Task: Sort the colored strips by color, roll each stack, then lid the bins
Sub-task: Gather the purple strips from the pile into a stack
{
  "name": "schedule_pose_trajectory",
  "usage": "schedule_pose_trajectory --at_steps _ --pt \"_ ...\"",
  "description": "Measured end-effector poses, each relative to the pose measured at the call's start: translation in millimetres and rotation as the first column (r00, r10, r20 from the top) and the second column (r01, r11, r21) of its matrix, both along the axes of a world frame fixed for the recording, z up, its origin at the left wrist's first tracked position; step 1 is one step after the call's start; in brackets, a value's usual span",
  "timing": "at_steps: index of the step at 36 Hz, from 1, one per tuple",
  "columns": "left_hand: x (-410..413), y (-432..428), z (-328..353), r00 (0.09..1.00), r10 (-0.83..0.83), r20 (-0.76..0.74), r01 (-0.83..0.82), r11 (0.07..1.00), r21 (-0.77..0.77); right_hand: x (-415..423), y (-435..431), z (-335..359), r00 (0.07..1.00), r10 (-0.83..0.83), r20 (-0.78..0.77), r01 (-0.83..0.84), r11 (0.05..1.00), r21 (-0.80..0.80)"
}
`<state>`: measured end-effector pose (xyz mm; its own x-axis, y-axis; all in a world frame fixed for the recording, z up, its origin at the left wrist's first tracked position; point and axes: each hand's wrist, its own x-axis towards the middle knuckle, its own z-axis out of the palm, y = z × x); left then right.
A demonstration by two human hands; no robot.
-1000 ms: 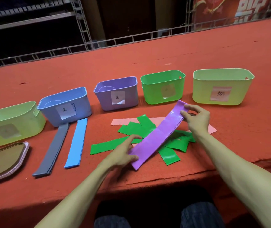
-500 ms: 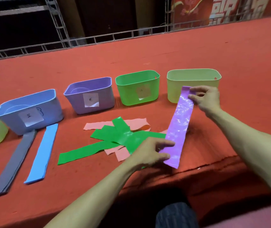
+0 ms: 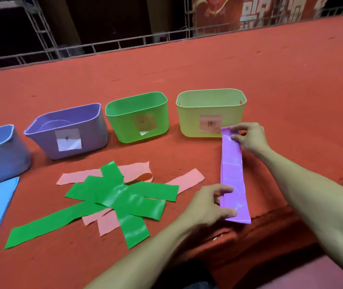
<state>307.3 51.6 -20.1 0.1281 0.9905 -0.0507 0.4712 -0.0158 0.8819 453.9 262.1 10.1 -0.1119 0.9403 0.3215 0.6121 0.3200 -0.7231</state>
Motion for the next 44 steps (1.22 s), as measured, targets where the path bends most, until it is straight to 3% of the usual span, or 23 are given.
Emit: schedule_pose_trajectory --at_steps 8,16,18,20,26,38,41,44 --pt "-3 11 -5 0.997 -0.006 -0.074 -0.001 0.996 -0.094 -3 5 -29 0.999 0.034 0.036 -0.031 0.997 -0.066" --pt "-2 15 13 0.904 -0.114 -0.412 0.122 0.992 -0.006 -7 11 -33 0.986 0.043 0.160 -0.028 0.995 -0.095" --pt "-4 16 11 0.881 -0.117 -0.459 0.144 0.989 0.024 -7 13 -35 0.966 0.051 0.254 -0.022 0.993 -0.116" --pt "-7 18 8 0.885 -0.124 -0.448 0.147 0.989 0.016 -6 13 -37 0.930 0.032 0.366 0.020 0.990 -0.139" --pt "-12 18 0 0.902 -0.123 -0.413 0.158 0.986 0.050 -10 6 -40 0.877 -0.033 0.480 0.165 0.957 -0.237" --pt "-18 19 -10 0.917 -0.141 -0.374 0.173 0.984 0.053 -24 -11 -35 0.908 -0.180 0.378 0.255 0.954 -0.157" --pt "-22 15 -5 0.956 -0.159 -0.245 0.180 0.981 0.066 -30 -23 -29 0.902 -0.191 0.387 0.236 0.969 -0.071" --pt "-35 11 3 0.992 -0.082 -0.096 0.087 0.995 0.055 -43 -34 -17 0.934 -0.058 0.352 0.078 0.996 -0.045"
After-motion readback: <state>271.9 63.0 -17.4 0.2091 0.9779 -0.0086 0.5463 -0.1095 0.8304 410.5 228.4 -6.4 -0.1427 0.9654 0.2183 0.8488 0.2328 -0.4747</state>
